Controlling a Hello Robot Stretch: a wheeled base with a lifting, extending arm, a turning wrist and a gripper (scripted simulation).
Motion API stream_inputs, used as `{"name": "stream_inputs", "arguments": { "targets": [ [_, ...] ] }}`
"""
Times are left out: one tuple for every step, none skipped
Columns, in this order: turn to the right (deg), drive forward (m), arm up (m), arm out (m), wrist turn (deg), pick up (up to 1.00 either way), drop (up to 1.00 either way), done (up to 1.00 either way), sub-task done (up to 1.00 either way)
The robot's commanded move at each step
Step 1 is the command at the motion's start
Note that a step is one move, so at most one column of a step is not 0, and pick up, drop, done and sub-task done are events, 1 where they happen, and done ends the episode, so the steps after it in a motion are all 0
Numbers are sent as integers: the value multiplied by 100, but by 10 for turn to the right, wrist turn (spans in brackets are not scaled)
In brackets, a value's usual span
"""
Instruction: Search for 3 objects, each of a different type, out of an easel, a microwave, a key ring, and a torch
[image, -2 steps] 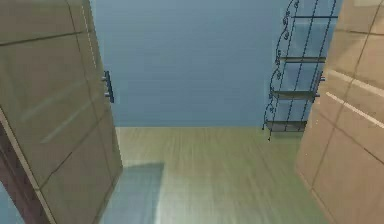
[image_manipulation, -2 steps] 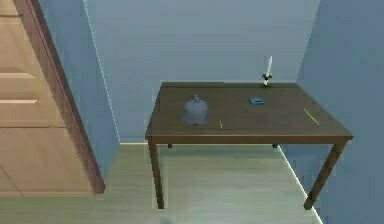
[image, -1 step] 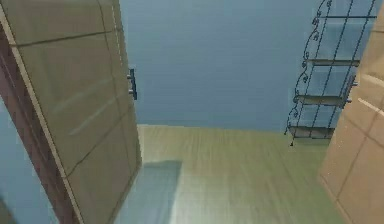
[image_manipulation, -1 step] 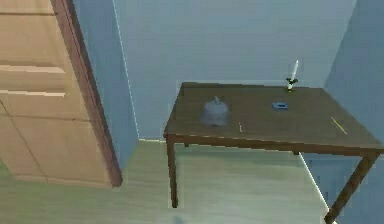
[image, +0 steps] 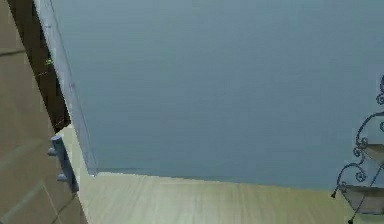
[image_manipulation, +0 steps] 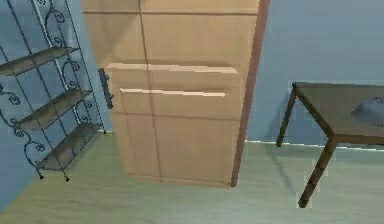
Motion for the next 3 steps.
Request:
{"name": "stream_inputs", "arguments": {
  "targets": [
    [-30,0,0,0,0,0,0,0,0],
    [0,80,0,0,0,0,0,0,0],
    [-360,0,0,0,0,0,0,0,0]
  ]
}}
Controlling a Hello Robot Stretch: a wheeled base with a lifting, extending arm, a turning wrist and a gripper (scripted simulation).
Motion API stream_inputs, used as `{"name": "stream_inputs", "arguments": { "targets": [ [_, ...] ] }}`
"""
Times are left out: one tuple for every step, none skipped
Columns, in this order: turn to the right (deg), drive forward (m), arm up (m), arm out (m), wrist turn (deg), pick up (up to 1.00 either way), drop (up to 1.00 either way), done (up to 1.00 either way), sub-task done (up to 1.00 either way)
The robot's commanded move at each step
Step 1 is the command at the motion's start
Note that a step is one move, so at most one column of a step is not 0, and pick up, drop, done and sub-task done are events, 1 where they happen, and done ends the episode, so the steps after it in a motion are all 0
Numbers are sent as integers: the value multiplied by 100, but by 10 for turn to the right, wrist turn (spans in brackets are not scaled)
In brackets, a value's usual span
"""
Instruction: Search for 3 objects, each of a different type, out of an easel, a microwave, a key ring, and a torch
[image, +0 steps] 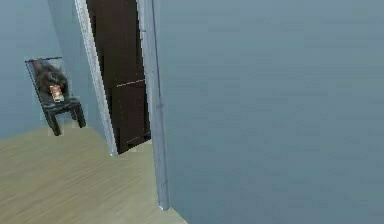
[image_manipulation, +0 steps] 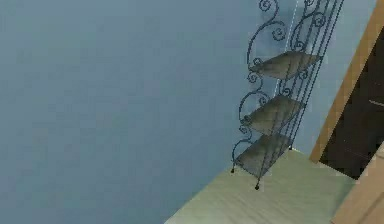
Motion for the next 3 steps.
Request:
{"name": "stream_inputs", "arguments": {
  "targets": [
    [0,30,0,0,0,0,0,0,0],
    [-450,0,0,0,0,0,0,0,0],
    [0,50,0,0,0,0,0,0,0]
  ]
}}
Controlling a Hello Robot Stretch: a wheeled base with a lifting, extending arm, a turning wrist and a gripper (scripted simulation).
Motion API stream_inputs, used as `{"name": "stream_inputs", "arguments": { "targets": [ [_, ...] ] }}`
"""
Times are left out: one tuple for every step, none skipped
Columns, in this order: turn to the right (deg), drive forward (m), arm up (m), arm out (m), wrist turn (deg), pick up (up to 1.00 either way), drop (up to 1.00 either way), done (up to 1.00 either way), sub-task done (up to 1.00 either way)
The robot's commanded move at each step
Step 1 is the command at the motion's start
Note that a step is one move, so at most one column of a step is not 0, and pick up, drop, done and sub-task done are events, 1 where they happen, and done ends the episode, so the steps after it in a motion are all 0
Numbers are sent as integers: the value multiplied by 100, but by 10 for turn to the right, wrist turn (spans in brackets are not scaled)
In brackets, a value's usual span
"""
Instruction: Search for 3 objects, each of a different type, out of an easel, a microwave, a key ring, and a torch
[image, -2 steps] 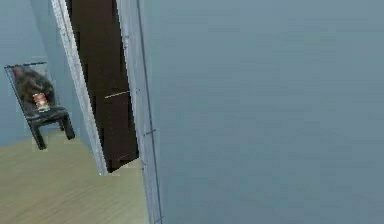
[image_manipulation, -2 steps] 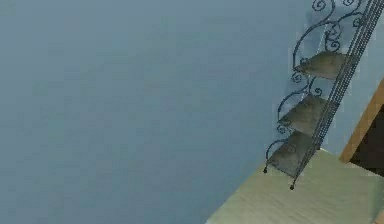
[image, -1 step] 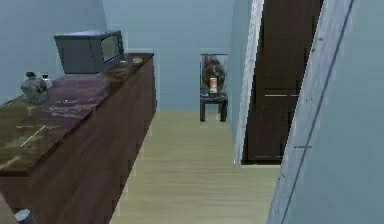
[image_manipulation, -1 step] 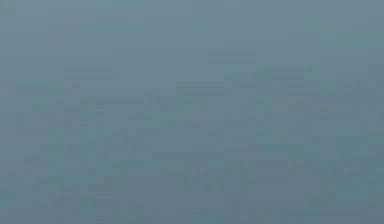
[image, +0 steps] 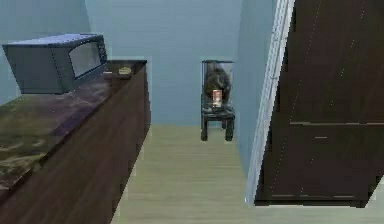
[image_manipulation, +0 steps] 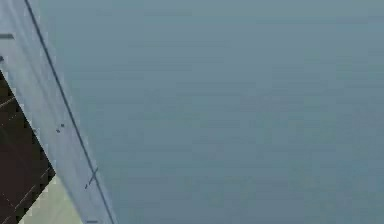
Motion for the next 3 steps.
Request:
{"name": "stream_inputs", "arguments": {
  "targets": [
    [-210,0,0,0,0,0,0,0,0],
    [0,75,0,0,0,0,0,0,0],
    [-120,0,0,0,0,0,0,0,0]
  ]
}}
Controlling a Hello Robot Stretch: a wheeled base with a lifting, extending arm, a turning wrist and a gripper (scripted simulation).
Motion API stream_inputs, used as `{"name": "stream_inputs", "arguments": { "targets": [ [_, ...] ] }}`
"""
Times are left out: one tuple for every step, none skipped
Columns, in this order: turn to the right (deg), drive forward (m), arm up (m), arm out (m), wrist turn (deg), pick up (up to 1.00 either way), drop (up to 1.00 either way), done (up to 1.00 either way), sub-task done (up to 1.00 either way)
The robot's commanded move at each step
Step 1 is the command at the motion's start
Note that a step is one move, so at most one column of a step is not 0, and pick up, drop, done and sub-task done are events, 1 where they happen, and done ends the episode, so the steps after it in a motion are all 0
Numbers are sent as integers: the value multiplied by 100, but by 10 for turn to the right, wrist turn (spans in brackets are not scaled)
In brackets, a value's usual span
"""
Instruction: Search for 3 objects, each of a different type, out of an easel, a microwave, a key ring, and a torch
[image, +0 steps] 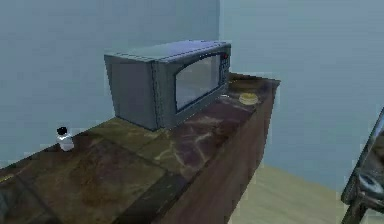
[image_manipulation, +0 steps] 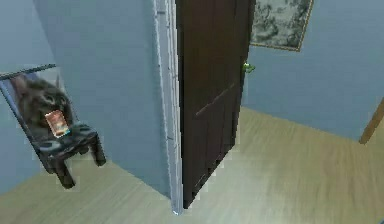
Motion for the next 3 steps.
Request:
{"name": "stream_inputs", "arguments": {
  "targets": [
    [0,0,0,0,0,0,0,0,100],
    [450,0,0,0,0,0,0,0,0],
    [450,0,0,0,0,0,0,0,0]
  ]
}}
